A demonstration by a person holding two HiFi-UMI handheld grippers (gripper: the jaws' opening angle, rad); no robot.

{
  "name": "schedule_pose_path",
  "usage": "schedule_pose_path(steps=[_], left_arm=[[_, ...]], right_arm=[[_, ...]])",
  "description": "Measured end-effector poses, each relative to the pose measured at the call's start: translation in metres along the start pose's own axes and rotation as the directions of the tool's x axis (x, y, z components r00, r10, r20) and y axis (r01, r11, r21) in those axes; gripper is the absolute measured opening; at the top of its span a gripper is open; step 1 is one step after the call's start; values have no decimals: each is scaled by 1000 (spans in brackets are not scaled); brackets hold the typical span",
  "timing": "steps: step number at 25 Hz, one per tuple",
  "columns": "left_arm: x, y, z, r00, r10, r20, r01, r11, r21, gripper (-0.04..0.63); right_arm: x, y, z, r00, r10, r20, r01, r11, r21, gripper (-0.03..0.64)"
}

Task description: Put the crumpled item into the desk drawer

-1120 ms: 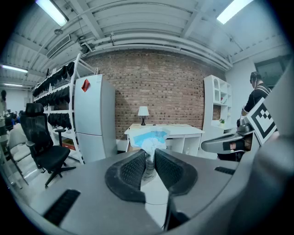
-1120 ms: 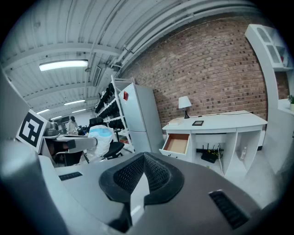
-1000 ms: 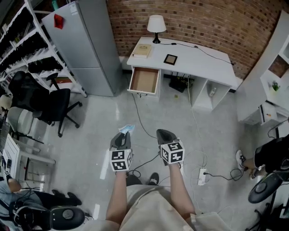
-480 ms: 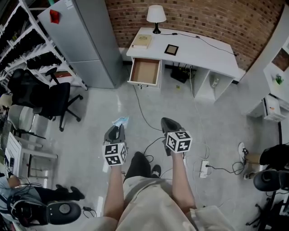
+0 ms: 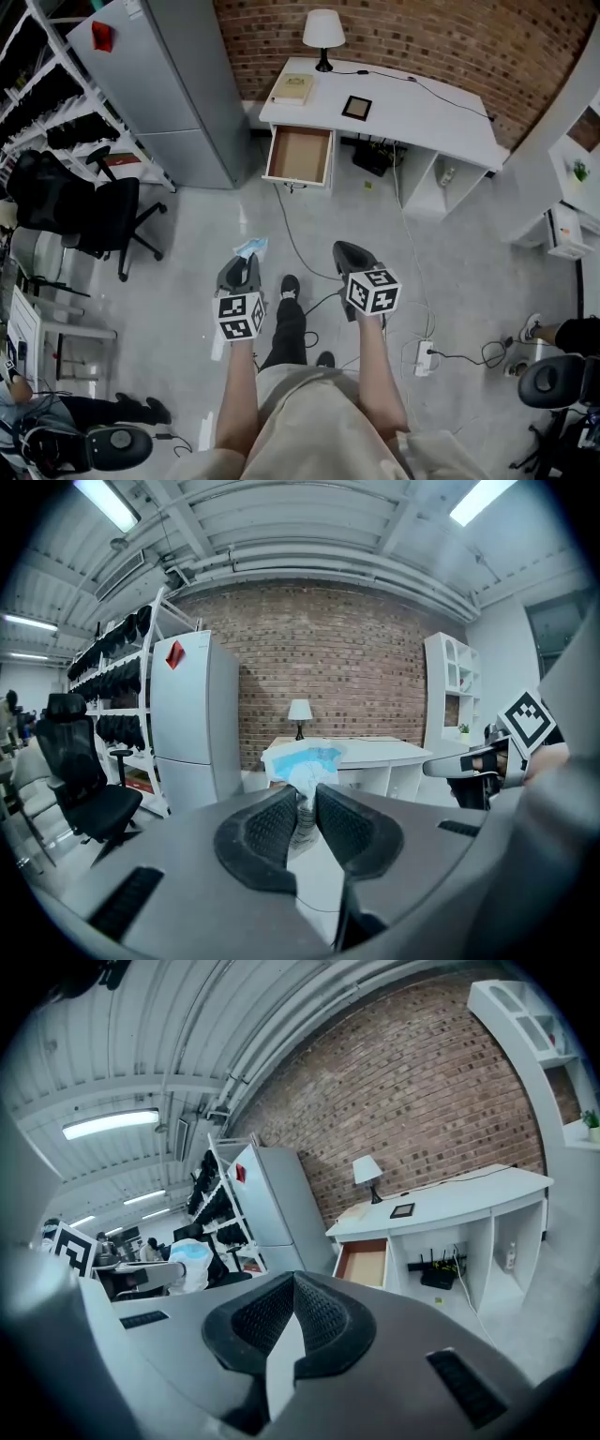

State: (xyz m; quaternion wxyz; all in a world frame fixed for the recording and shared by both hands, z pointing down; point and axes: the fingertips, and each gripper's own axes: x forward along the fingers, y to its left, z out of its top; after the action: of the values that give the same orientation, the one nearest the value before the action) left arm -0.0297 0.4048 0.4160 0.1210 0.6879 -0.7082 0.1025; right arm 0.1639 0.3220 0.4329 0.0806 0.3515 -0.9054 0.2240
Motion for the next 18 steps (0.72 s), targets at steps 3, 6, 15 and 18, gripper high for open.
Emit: schedule_pose_path(steps=[3,6,15,18], left_arm=[[37,12,13,1000,-9,1,9,1000,8,71],[76,24,29,1000,-22,6,22,1000,21,71],[193,61,54,998,-60,-4,60,997,-44,71],[226,67,62,996,-85,-14,84,995,-48,71]], right_arm=[[28,-14,17,999,-32,18,32,999,-5,25],[56,-28,27,999,-42,11,42,999,33,25],[148,-71,43,996,-62,-69,66,997,52,25],[173,-81,49,993,-60,-104,66,996,52,25]])
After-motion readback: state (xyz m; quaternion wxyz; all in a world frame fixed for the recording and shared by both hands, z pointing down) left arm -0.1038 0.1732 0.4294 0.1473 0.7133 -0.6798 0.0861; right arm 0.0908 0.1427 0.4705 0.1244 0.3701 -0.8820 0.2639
